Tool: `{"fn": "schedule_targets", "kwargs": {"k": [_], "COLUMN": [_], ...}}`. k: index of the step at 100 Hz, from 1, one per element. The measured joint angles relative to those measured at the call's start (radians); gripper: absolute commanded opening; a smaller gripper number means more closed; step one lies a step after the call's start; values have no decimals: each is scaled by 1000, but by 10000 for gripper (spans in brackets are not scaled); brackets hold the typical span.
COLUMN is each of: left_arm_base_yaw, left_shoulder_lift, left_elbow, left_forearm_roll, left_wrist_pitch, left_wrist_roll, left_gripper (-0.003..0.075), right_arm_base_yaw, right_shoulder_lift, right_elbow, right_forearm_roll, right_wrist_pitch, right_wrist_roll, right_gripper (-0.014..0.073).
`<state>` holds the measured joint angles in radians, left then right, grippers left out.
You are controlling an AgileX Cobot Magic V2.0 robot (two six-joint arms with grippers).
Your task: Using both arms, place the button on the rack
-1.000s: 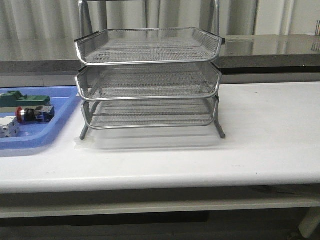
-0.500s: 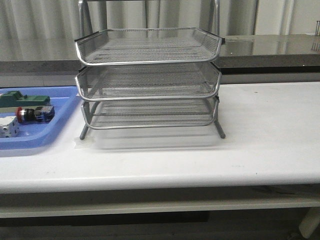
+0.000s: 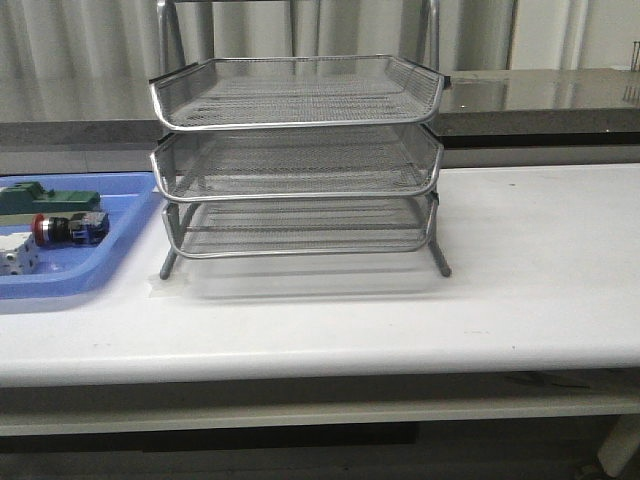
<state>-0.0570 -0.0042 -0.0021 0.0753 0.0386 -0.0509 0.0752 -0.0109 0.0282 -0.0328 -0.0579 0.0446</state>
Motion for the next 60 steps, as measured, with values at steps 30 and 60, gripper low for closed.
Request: {"fn": "schedule_targets", "kwargs": {"k": [30, 60], "left_arm_base_yaw": [0, 0], "left_shoulder_lift": [0, 0], "left_elbow": [0, 0], "left_forearm_roll": [0, 0], "left_wrist_pitch": [0, 0], "left_wrist_roll": [0, 0], "left_gripper": [-15, -15], "right_arm_base_yaw": [0, 0], "right_shoulder_lift": [0, 176], "right_elbow": [-103, -318], "right_forearm_roll": [66, 198], "right_wrist_pitch": [126, 336], "right_wrist_roll": [18, 18], "right_gripper": [-60, -60]}}
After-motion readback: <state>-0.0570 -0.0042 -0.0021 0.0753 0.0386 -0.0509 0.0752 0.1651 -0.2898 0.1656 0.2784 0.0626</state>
